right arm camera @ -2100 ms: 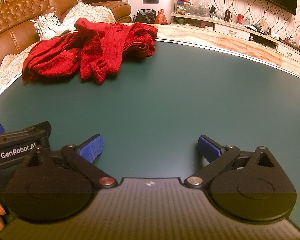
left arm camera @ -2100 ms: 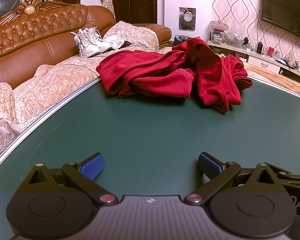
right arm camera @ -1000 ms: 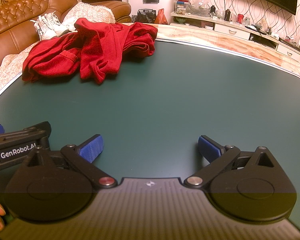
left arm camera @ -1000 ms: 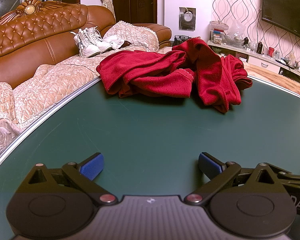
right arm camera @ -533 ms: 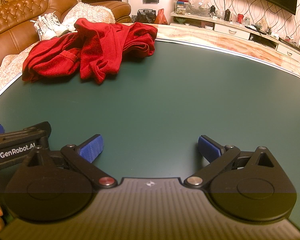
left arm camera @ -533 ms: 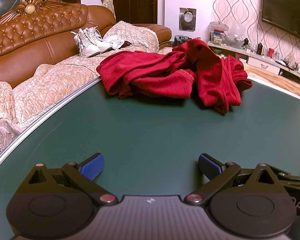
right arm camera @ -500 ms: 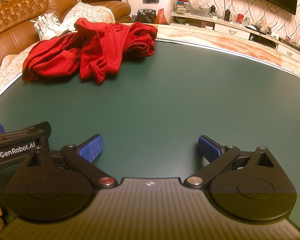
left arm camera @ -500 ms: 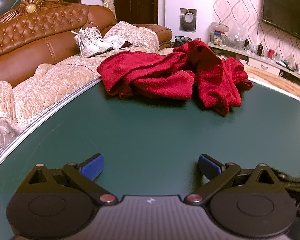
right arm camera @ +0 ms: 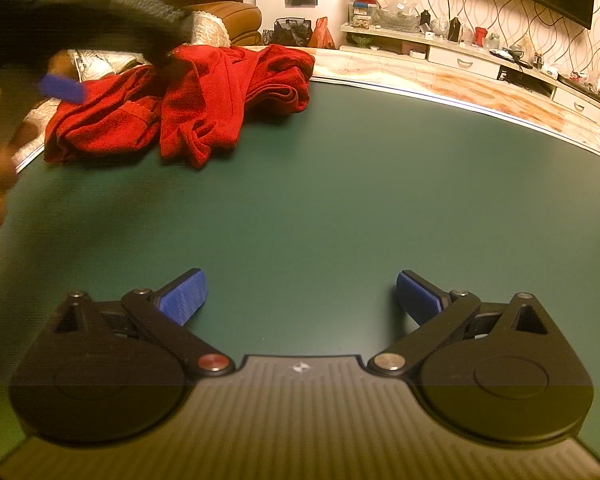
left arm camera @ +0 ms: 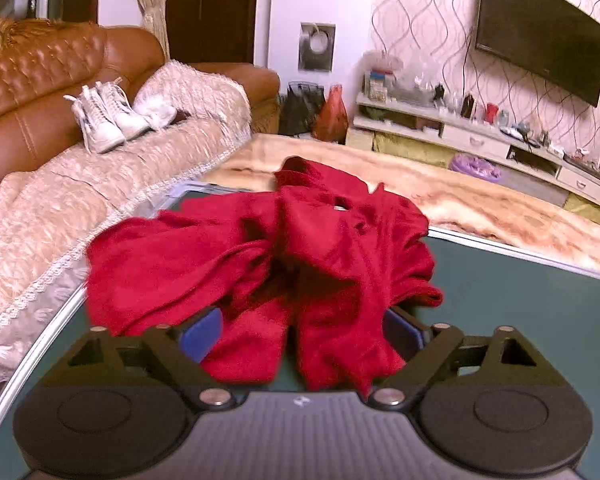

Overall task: Fold clothes
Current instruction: 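Grasp the red garment with the left gripper and lift it off the pile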

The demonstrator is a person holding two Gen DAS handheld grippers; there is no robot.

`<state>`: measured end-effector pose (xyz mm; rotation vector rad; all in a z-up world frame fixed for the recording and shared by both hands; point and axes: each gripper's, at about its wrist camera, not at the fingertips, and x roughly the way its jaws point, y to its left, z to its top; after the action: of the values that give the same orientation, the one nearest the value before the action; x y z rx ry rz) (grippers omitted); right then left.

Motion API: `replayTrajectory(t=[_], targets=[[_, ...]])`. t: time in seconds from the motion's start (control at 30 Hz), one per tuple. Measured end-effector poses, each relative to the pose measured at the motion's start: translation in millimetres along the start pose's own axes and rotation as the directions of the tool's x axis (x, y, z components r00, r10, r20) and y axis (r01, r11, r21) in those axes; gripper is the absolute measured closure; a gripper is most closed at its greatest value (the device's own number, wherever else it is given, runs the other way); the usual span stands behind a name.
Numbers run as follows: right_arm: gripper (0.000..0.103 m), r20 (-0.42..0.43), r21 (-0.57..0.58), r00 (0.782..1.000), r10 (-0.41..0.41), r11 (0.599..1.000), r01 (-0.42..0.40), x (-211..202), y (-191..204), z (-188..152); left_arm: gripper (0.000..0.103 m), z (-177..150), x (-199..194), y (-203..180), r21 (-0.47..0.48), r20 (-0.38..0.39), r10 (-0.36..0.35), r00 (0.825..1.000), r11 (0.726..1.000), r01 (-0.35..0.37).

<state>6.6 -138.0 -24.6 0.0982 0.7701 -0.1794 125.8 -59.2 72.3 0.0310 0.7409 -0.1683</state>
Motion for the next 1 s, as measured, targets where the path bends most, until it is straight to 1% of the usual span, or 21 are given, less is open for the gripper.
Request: replayTrajectory(t=[0.07, 0.13, 0.17, 0.2, 0.23, 0.27, 0.43, 0.57, 0.6, 0.67, 0.77, 0.87, 0.9, 0.97, 1.0], targets=[[0.0, 0.0, 0.0, 1.0, -0.001, 1.0, 0.001, 0, 0, 0, 0.017, 10, 14, -11, 0.028, -0.035, 0.031, 0.999, 0.999, -0.03], [0.0, 0.001, 0.0, 1.0, -0.001, 1.0, 0.001, 0, 1, 0, 0.042, 16, 28, -17, 0.043, -0.071, 0.047, 0.996, 0.998, -0.044], [0.0, 0.001, 0.0, 1.0, -0.001, 1.0, 0.001, 0, 1, 0, 0.048, 18, 34, -18, 0.051, -0.091, 0.061, 0.994, 0.997, -0.057], [0.0, 0.001, 0.0, 1.0, -0.001, 1.0, 0.001, 0, 1, 0, 0.064, 18, 40, -19, 0.058, -0.108, 0.079, 0.991, 0.996, -0.073], [0.0, 0.001, 0.0, 1.0, -0.001, 1.0, 0.001, 0, 1, 0, 0.088, 17, 34, -16, 0.066, -0.102, 0.075, 0.992, 0.995, -0.068], [0.0, 0.001, 0.0, 1.0, -0.001, 1.0, 0.001, 0, 1, 0, 0.097, 16, 24, -12, 0.074, -0.09, 0.063, 0.994, 0.996, -0.057], [0.0, 0.001, -0.001, 1.0, -0.001, 1.0, 0.001, -1, 1, -1, 0.1, 7, -25, 6, 0.115, -0.029, 0.005, 1.0, 0.993, -0.002], [0.0, 0.001, -0.001, 1.0, -0.001, 1.0, 0.001, 0, 0, -1, 0.1, 0, -64, 20, 0.151, 0.018, -0.043, 0.999, 0.988, 0.04], [0.0, 0.001, -0.002, 1.0, -0.001, 1.0, 0.001, 0, 0, -1, 0.1, -7, -83, 22, 0.178, 0.022, -0.073, 0.997, 0.982, 0.068], [0.0, 0.001, -0.003, 1.0, 0.0, 1.0, 0.0, 0, 0, -1, 0.1, -26, -122, 25, 0.221, 0.015, -0.135, 0.991, 0.967, 0.128], [0.0, -0.006, -0.016, 1.0, 0.015, 1.0, -0.016, -1, -2, 0, 0.1, -64, -173, 29, 0.241, -0.018, -0.207, 0.978, 0.949, 0.205], [0.0, -0.027, -0.047, 0.999, 0.044, 0.998, -0.045, -5, -7, 1, 0.1, -102, -210, 32, 0.226, -0.068, -0.26, 0.963, 0.936, 0.269], [0.0, -0.046, -0.051, 0.998, 0.045, 0.998, -0.047, -9, -11, 0, 0.1, -113, -218, 33, 0.226, -0.083, -0.272, 0.959, 0.932, 0.284], [0.0, -0.047, -0.063, 0.999, 0.027, 0.998, -0.03, -23, -19, -4, 0.1, -134, -233, 32, 0.226, -0.113, -0.296, 0.949, 0.922, 0.315], [0.0, -0.029, -0.069, 0.999, 0.017, 0.997, -0.019, -34, -25, -7, 0.1, -145, -241, 32, 0.217, -0.134, -0.319, 0.938, 0.914, 0.342]])
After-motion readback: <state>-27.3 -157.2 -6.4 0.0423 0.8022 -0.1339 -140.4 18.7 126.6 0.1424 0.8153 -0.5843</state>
